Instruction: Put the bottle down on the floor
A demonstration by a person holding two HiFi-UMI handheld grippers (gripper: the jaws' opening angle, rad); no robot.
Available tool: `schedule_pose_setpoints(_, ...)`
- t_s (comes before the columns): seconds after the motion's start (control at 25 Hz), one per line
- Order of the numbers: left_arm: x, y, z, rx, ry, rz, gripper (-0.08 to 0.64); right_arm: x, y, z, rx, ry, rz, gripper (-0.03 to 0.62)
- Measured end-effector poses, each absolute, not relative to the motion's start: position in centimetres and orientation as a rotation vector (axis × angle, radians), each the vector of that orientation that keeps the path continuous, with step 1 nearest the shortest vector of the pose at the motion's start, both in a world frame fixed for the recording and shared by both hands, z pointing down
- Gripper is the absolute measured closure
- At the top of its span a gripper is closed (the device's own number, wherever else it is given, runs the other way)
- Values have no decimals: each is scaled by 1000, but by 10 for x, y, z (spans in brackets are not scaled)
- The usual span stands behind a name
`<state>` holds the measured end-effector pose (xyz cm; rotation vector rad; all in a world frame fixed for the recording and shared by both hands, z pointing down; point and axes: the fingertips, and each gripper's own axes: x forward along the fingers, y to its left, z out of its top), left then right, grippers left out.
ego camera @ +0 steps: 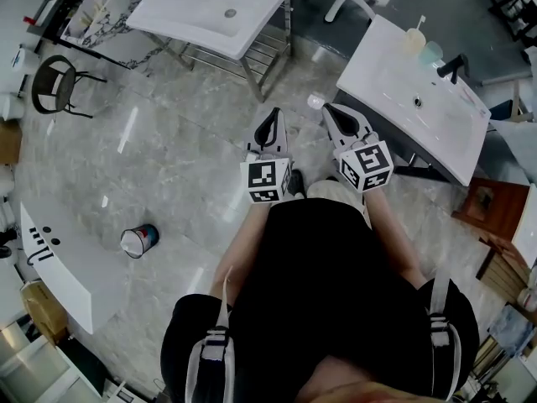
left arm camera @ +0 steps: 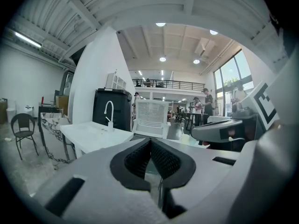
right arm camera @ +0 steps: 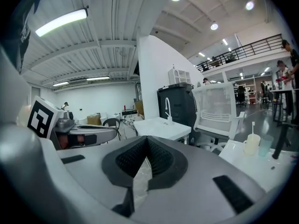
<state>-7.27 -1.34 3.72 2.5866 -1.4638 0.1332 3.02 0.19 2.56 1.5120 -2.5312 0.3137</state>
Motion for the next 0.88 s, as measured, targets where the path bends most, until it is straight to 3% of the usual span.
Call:
schedule_pose_setpoints(0.36,-11,-7,29,2684,-1281,160,541,84,23,15,1667,-2458,314,588)
schedule_pose_setpoints(0.88,195,51,6,2889,-680,151,540,279,123,-3,2214,-2090,337,588)
